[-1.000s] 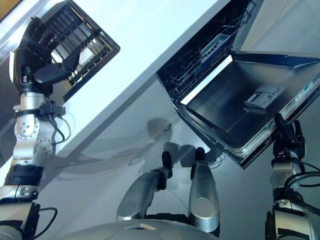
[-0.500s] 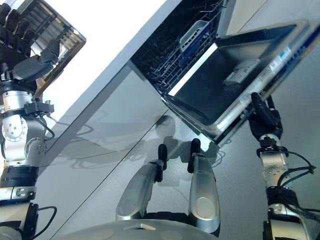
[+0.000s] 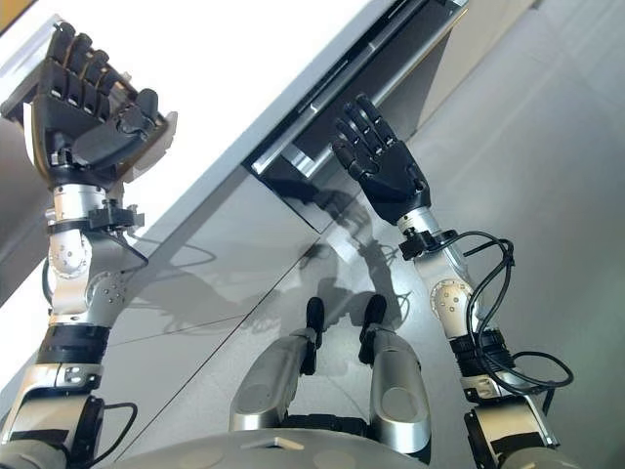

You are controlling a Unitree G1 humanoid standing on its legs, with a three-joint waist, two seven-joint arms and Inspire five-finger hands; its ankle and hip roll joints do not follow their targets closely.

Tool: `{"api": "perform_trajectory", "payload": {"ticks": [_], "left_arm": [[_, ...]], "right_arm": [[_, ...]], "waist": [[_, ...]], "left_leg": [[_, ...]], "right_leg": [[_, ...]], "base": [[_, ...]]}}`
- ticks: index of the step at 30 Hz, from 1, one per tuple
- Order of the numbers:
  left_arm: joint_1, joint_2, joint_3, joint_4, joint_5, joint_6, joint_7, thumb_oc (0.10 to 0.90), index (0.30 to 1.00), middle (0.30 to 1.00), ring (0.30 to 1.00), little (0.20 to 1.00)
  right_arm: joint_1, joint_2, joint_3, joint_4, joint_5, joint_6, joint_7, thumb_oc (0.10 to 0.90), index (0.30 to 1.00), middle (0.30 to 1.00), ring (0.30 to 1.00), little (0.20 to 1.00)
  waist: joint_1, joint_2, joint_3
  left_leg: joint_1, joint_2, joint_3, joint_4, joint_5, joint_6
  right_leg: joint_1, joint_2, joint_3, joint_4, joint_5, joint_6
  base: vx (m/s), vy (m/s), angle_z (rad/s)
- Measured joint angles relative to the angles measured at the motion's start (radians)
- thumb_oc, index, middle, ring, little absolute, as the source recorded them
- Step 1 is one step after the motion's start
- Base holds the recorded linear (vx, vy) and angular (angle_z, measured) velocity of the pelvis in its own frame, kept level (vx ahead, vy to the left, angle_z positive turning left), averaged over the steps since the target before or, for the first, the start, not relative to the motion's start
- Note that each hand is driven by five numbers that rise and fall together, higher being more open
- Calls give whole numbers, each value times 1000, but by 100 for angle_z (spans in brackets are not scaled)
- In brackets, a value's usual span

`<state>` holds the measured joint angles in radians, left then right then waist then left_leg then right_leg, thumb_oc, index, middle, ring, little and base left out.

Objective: Pick up plates and place into dishwasher.

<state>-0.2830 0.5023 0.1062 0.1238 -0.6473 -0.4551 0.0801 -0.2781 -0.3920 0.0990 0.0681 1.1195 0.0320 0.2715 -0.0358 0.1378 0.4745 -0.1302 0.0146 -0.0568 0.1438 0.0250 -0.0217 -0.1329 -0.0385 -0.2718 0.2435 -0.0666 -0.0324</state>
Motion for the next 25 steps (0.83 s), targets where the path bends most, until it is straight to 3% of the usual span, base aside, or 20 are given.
{"api": "perform_trajectory", "payload": {"ticks": [1, 2, 4, 7, 10, 13, 18, 25], "left_arm": [[14, -18, -4, -15, 4, 4, -1, 800, 900, 900, 900, 900], [29, -28, -4, -24, 15, 4, -1, 800, 900, 900, 900, 900], [67, -30, -3, -32, 21, 6, 4, 800, 900, 900, 900, 900], [121, -30, 7, -33, 25, 6, 16, 800, 900, 900, 900, 900], [168, -30, 19, -41, 55, 6, 17, 800, 900, 900, 900, 900], [227, -30, 22, -79, 61, 10, -15, 800, 900, 900, 900, 900], [271, -34, 21, -110, 60, 15, -115, 800, 900, 900, 900, 900], [204, -47, -36, -176, 58, 23, -228, 800, 900, 900, 900, 900]], "right_arm": [[23, 0, -18, 26, 0, -4, -3, 800, 900, 900, 900, 900], [32, -1, -27, 58, 0, -12, -5, 800, 900, 900, 900, 900], [56, 5, -55, 105, -2, -42, -7, 800, 900, 900, 900, 900], [105, 18, -57, 116, -81, -138, -55, 800, 900, 900, 900, 900], [173, 28, -73, 125, -421, -264, -259, 800, 900, 900, 900, 900], [241, 38, -151, 197, -666, -315, -440, 800, 900, 900, 900, 900], [331, 43, -234, 355, -871, -295, -633, 800, 900, 900, 900, 900], [360, 109, -167, 670, -899, -170, -639, 800, 900, 900, 900, 900]], "waist": [[-5, -5, -19], [6, -9, -27], [35, -16, -34], [44, -27, -42], [44, -55, -81], [40, -89, -120], [23, -110, -157], [-13, -129, -172]], "left_leg": [[9, -7, 8, -9, 14, -3], [22, -16, 13, -19, 21, 0], [60, -17, 28, -48, 22, 6], [107, -19, 32, -84, 26, 13], [132, -21, 36, -119, 31, 18], [169, -29, 53, -150, 33, 21], [195, -32, 74, -184, 39, 30], [224, -34, 91, -224, 53, 44]], "right_leg": [[10, -1, 49, -1, -10, -19], [22, 0, 66, -11, -12, -14], [59, -1, 74, -45, -8, -4], [109, -2, 73, -87, -1, 8], [133, -1, 76, -121, 5, 18], [161, 1, 95, -149, 11, 26], [178, 1, 111, -177, 23, 37], [208, -2, 130, -234, 56, 53]], "base": [[56, 66, 100], [49, 67, 46], [36, 77, 5], [12, 70, 3], [1, 76, -1], [-1, 51, -13], [-29, 26, -11], [-39, -6, -7]]}}
